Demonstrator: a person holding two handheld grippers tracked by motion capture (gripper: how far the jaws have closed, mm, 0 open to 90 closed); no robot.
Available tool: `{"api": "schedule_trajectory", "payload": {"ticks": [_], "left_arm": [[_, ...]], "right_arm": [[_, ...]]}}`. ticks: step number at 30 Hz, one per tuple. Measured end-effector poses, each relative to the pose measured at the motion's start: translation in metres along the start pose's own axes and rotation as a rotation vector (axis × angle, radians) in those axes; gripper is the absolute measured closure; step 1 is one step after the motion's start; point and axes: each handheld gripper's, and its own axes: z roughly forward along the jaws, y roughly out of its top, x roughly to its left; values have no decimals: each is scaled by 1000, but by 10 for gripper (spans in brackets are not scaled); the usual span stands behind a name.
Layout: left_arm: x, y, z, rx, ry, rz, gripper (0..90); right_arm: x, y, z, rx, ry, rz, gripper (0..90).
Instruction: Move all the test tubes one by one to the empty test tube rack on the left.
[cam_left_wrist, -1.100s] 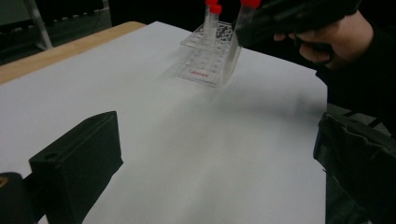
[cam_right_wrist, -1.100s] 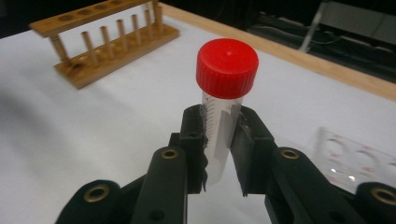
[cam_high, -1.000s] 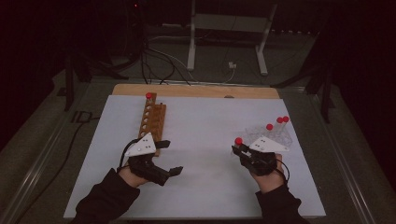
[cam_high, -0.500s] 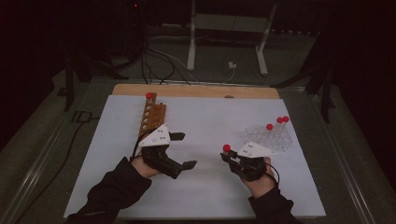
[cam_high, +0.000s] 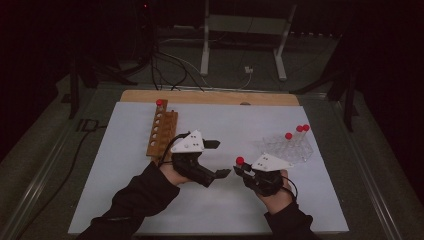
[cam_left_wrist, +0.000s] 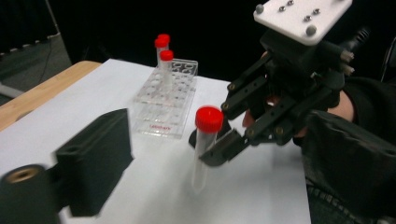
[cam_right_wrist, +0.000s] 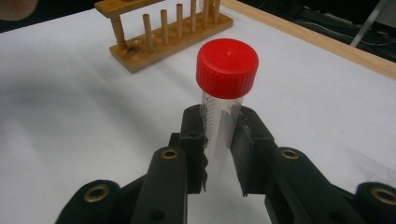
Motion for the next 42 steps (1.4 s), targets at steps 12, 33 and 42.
{"api": "schedule_trajectory", "payload": {"ticks": [12, 33, 42], "left_arm": [[0, -2, 31, 30, 5, 32, 381], [1, -8, 45, 60, -4, 63, 712], [4, -7, 42, 66, -6, 51, 721]], "right_arm": [[3, 1, 0, -4, 16, -6, 748], [3, 2, -1, -3, 23, 5, 748], [1, 1, -1, -10, 43, 20, 698]]}}
